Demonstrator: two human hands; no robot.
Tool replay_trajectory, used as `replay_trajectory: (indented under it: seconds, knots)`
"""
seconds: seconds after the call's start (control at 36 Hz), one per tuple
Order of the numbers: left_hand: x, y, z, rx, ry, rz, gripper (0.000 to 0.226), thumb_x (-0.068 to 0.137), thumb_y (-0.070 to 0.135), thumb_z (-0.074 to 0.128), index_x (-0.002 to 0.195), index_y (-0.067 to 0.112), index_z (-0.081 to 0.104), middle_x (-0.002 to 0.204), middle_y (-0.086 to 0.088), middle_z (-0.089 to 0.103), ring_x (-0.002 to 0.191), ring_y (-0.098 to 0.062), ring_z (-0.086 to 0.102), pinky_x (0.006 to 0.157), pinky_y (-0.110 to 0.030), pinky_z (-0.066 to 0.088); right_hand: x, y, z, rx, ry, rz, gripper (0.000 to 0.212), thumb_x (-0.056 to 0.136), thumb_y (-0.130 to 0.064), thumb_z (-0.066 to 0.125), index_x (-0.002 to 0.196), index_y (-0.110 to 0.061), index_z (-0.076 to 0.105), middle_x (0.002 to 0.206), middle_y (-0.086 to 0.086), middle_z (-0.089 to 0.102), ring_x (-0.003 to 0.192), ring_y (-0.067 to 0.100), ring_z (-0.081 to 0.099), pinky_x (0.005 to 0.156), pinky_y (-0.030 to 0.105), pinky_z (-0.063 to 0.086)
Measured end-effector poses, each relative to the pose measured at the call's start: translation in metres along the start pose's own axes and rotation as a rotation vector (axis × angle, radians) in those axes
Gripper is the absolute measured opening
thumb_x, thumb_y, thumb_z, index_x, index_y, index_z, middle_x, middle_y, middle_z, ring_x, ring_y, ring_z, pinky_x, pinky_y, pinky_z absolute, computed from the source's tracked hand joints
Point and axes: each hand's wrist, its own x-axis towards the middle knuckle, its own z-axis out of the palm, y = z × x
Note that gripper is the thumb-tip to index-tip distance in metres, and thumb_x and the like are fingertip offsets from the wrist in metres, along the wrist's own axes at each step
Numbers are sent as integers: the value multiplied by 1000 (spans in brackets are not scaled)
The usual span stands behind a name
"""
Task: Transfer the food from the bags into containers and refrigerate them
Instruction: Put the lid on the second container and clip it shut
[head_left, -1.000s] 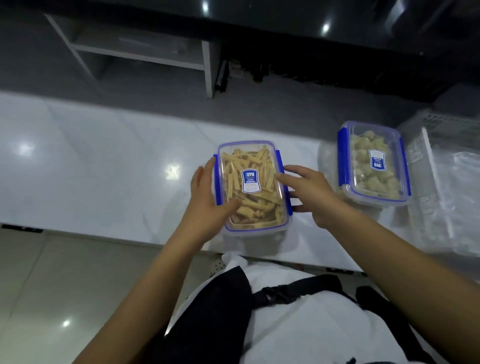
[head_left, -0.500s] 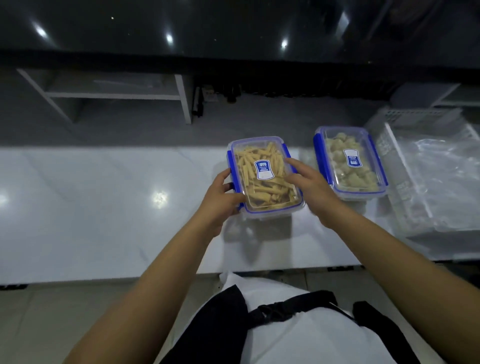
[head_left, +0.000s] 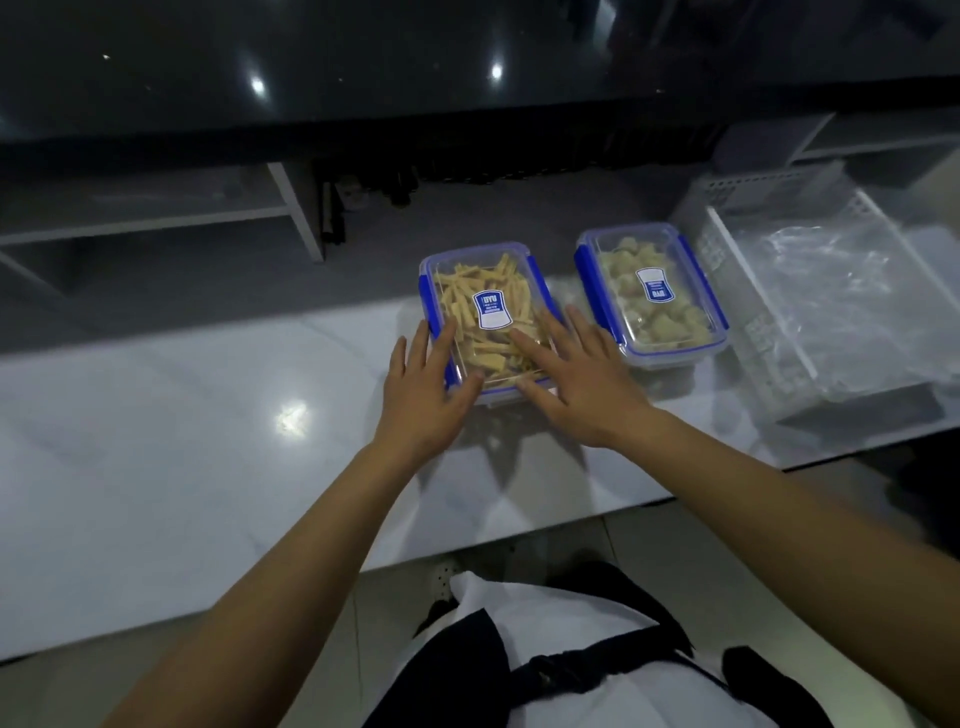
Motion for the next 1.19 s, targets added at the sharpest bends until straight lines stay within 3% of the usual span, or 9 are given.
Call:
replay_trajectory:
  seconds: [0.14, 0.31, 0.5, 0.64, 0.81, 0.94, 1.06, 1.19]
  knots:
    - [-5, 19, -11, 33, 30, 4, 81, 94, 61, 53, 159, 35, 12, 170, 1, 2, 155, -29, -4, 123, -53, 11, -16, 9, -16, 65, 16, 9, 69, 95, -64, 42, 156, -43, 18, 169, -3, 5, 154, 23, -8, 123, 50, -1]
    - [-3, 76, -14, -71, 42, 139, 75, 93, 46, 64, 157, 32, 26, 168, 2, 14, 154, -24, 9, 123, -49, 20, -68, 38, -58, 271, 202, 61, 65, 88, -57, 50, 149, -35, 42, 162, -3, 31, 153, 21, 16, 120, 45, 13]
    - [-1, 143, 38, -41, -12, 235, 73, 93, 51, 62, 154, 46, 22, 168, 11, 9, 155, -16, 3, 120, -42, 14, -122, 120, -85, 350, 425, 167, 54, 86, -37, 62, 139, -25, 58, 151, 1, 48, 146, 26, 34, 117, 48, 26]
    - [0, 188, 77, 20, -74, 210, 75, 93, 46, 64, 154, 47, 21, 168, 10, 8, 155, -19, 1, 122, -47, 14, -138, 183, -88, 353, 378, 157, 54, 85, -39, 63, 138, -27, 58, 151, 3, 48, 146, 30, 35, 115, 58, 29]
    - [18, 240, 115, 118, -47, 152, 76, 93, 45, 64, 156, 41, 21, 169, 6, 9, 155, -21, 0, 123, -49, 11, -144, 257, -99, 244, 296, 143, 58, 84, -48, 58, 139, -29, 58, 154, 3, 45, 147, 31, 31, 115, 54, 22]
    - [36, 259, 157, 359, -91, 55, 85, 92, 52, 59, 157, 44, 5, 170, 3, -6, 155, -28, -13, 123, -54, -3, -149, 303, -103, 105, 103, 174, 67, 82, -65, 41, 145, -42, 46, 162, -4, 30, 153, 25, 15, 120, 53, 8]
    - [35, 259, 186, 519, -7, 9, 99, 90, 54, 60, 153, 48, -17, 167, 0, -20, 151, -32, -26, 119, -55, -16, -154, 331, -100, 79, 18, 142, 60, 91, -65, 48, 147, -45, 41, 164, -6, 26, 153, 23, 13, 121, 52, 6]
    - [26, 258, 193, 552, 22, -4, 105, 87, 52, 62, 150, 51, -22, 168, 2, -18, 152, -30, -23, 122, -54, -12, -141, 359, -96, 64, -167, 170, 56, 99, -60, 35, 152, -46, 27, 166, -11, 15, 153, 19, 8, 122, 49, 6]
